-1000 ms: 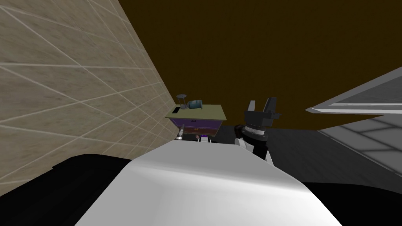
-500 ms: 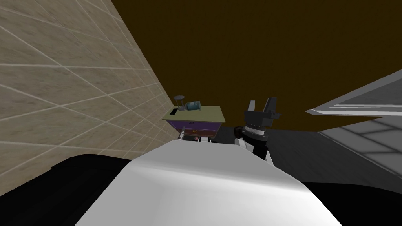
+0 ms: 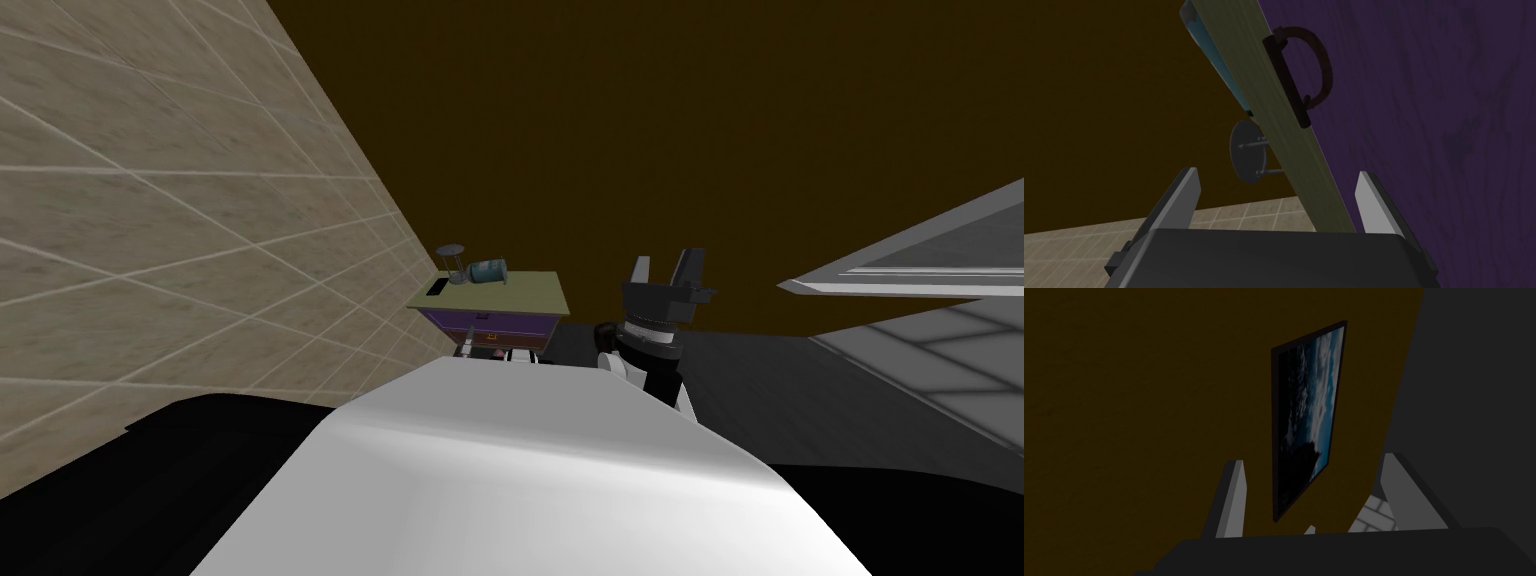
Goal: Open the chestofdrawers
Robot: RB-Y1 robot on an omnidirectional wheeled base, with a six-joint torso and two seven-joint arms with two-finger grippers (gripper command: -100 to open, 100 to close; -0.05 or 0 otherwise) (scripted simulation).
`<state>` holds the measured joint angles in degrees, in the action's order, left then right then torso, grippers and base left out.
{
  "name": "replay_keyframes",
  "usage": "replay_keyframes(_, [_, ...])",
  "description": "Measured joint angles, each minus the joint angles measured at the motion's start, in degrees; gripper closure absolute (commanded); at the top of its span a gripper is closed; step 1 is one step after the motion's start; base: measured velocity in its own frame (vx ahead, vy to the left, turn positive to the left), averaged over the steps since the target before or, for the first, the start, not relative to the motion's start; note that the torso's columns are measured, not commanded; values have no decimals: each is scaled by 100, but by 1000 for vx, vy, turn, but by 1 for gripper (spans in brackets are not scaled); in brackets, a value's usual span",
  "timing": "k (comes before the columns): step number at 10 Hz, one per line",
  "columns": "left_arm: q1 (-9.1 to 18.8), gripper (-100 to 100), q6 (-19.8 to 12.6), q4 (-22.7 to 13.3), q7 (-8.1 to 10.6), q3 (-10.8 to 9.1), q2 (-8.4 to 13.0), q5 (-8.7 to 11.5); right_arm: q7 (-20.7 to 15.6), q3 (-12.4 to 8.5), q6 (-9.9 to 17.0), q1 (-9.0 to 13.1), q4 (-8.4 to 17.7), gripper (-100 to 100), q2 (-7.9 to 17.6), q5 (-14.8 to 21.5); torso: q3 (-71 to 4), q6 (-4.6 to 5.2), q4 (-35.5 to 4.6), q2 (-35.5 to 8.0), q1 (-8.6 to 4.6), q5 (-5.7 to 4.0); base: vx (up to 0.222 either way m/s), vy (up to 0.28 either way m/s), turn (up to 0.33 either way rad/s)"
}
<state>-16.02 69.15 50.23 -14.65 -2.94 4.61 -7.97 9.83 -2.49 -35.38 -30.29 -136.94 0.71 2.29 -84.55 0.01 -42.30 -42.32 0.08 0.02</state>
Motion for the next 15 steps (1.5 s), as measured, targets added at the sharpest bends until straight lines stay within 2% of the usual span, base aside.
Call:
replay_keyframes(7, [36, -100, 144, -302, -22, -5, -166, -12, 0, -1, 0, 0, 0, 0, 0, 0, -1, -1, 1, 3, 6, 2, 21, -31, -3])
replay_keyframes(14, [39, -100, 152, -314, -25, -6, -169, -12, 0, 0, 0, 0, 0, 0, 0, 0, -3, -1, 2, 6, -10, -2, -3, 5, 1])
replay_keyframes(15, [51, -100, 128, -293, -16, -6, -74, -8, 0, 0, 0, 0, 0, 0, 0, 0, -2, -1, 1, 3, -8, -2, 1, -13, -12])
